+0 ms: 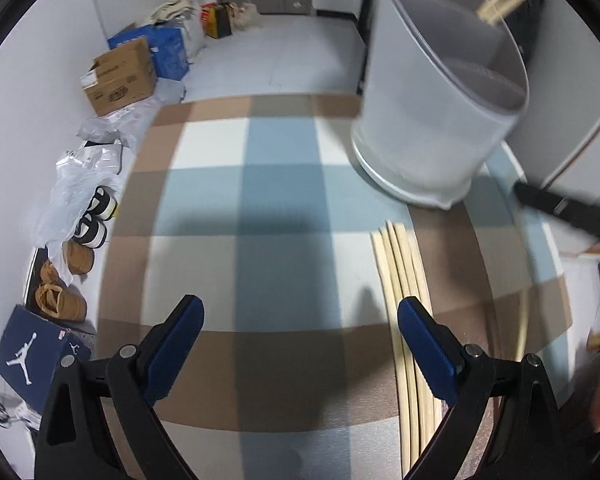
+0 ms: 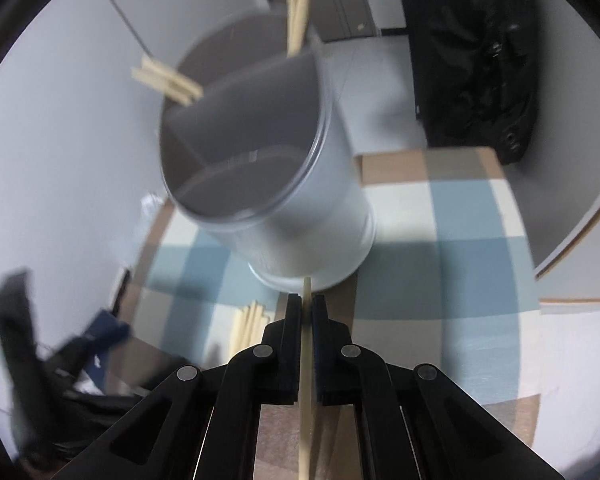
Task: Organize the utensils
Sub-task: 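Lift the stick with the right gripper while the left gripper lowers to the bundle, then close the left gripper on one stick from the bundle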
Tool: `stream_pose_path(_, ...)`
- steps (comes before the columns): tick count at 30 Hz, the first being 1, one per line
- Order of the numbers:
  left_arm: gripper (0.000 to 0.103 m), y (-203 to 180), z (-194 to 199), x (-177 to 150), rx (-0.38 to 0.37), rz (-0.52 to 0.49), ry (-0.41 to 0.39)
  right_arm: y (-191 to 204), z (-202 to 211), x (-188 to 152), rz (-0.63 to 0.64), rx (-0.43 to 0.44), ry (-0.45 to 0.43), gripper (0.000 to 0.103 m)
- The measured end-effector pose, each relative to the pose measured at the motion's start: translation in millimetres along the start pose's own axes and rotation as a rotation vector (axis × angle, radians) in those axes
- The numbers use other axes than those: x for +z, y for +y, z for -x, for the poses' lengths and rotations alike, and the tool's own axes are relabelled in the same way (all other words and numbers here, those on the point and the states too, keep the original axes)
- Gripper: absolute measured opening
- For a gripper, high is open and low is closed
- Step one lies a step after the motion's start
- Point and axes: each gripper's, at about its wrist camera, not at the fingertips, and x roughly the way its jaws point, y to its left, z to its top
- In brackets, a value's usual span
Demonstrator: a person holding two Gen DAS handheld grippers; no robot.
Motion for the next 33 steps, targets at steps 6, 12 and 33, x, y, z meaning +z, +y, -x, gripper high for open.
stream_pose_path(6, 0.095, -8.1, -9.3, -1.3, -0.002, -0.006, 0.06, -10.7, 28.9, -0.1, -0.068, 0.045, -0.07, 0.004)
stream_pose_path(12, 0.095, -7.7, -12.5, -2.8, 0.025, 0.003, 0.089, -27.1, 49.9, -10.9, -0.1, 0.078, -0.11, 0.004)
stream_pose_path(33, 0.094, -4.8, -13.3, -8.4, 0.042, 0.067, 0.097, -28.3, 59.6, -1.5, -0.085, 0.14, -0.169, 0.004)
